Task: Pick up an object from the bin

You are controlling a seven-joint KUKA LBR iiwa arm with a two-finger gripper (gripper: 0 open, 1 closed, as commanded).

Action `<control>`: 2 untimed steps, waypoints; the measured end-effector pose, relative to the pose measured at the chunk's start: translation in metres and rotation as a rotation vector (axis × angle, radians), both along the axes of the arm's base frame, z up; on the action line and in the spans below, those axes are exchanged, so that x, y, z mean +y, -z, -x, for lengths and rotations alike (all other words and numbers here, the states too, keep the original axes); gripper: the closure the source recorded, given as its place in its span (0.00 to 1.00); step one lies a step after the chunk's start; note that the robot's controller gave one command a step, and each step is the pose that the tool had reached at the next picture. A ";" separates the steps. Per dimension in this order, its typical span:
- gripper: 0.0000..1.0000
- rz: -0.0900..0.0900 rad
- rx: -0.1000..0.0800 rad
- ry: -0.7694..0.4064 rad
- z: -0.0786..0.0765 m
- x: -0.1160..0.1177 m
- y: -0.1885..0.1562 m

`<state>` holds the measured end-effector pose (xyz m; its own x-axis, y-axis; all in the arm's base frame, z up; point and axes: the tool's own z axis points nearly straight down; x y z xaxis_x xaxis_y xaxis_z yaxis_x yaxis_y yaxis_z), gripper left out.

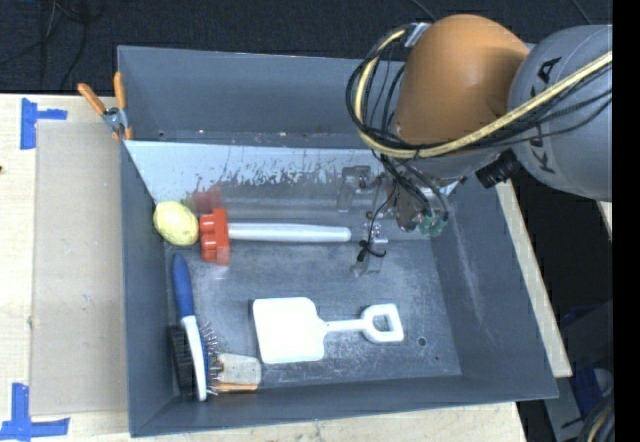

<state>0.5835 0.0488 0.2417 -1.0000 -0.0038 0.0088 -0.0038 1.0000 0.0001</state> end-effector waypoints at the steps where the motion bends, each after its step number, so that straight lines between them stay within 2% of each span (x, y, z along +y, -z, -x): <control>1: 0.00 0.000 -0.008 0.001 -0.001 0.000 -0.005; 2: 0.00 -0.001 -0.008 -0.050 0.017 -0.018 0.064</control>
Offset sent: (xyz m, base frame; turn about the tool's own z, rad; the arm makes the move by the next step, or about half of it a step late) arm -0.0475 -0.0478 -0.1717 -0.1303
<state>0.5660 0.0306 0.1779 -0.9986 -0.0538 0.0005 -0.0538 0.9986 0.0007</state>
